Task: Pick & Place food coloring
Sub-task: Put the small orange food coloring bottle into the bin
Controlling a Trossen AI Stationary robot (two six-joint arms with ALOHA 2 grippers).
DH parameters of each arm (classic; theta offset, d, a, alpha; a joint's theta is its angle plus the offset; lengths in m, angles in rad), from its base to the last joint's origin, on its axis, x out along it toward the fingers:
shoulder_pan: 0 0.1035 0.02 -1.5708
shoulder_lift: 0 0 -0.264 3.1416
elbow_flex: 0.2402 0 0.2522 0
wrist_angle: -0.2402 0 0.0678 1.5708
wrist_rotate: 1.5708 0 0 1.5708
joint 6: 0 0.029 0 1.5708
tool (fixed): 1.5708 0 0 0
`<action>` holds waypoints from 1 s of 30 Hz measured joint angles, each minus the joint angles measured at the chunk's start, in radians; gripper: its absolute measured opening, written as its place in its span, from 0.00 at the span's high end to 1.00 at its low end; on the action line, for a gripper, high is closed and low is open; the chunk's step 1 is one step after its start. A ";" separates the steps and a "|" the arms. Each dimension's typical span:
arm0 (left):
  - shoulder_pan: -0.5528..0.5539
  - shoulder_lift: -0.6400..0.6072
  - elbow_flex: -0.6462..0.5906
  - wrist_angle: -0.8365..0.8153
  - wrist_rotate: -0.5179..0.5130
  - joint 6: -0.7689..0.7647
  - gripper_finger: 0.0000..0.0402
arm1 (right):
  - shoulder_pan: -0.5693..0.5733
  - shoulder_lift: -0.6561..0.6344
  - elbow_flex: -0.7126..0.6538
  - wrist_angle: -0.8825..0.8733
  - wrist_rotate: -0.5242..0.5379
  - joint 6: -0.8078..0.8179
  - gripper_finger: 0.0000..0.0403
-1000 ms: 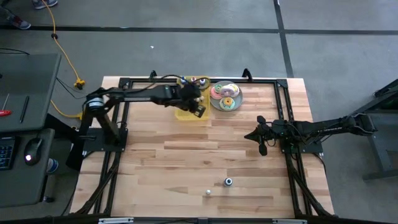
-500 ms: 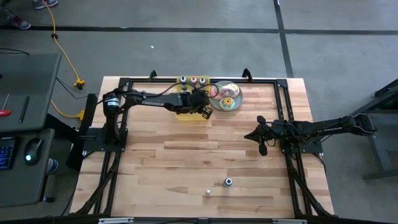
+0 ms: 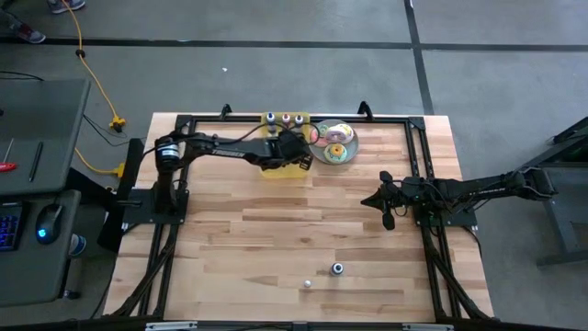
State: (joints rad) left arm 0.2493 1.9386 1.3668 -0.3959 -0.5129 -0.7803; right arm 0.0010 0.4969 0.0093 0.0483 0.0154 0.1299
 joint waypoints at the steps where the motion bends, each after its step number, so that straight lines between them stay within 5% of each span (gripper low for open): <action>1: 0.000 0.010 -0.002 0.000 0.005 -0.003 0.89 | 0.000 0.000 0.000 0.000 0.000 0.000 1.00; 30: 0.026 0.094 -0.001 0.116 0.077 0.034 0.79 | 0.000 0.000 0.000 -0.001 0.000 0.000 1.00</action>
State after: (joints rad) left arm 0.2752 2.0323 1.3659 -0.2799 -0.4358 -0.7464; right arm 0.0010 0.4973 0.0093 0.0477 0.0154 0.1299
